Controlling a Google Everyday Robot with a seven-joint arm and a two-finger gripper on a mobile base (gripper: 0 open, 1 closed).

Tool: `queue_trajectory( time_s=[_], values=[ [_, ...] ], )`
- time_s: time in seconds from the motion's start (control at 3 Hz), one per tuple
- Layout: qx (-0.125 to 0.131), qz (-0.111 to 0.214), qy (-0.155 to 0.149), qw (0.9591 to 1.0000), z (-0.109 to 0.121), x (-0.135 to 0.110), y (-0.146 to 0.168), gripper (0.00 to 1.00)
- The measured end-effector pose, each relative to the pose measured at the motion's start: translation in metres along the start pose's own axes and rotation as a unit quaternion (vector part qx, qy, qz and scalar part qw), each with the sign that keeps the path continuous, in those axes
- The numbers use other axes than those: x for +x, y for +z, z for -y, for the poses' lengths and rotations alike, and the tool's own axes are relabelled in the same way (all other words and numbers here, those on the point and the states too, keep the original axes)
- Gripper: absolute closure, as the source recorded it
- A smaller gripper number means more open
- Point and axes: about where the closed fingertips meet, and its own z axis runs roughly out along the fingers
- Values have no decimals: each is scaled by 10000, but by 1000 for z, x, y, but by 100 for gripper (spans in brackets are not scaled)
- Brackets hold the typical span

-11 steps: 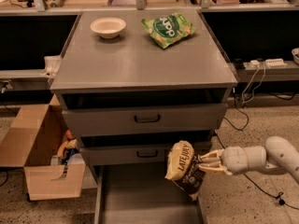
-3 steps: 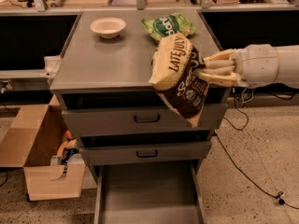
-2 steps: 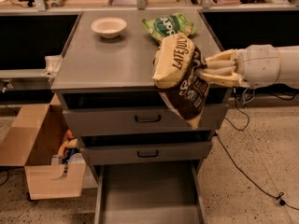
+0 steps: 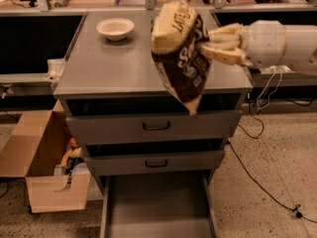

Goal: Pick brown chip bag from bottom drawer and place on counter

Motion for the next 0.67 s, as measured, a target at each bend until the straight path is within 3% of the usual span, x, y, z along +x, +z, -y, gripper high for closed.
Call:
queue_trajectory(
  time_s=[0.33,0.67],
  values=[
    [419,83,66,9991,59,-18,7,100],
    [873,35,351,9956,104,-8,9,100]
  ],
)
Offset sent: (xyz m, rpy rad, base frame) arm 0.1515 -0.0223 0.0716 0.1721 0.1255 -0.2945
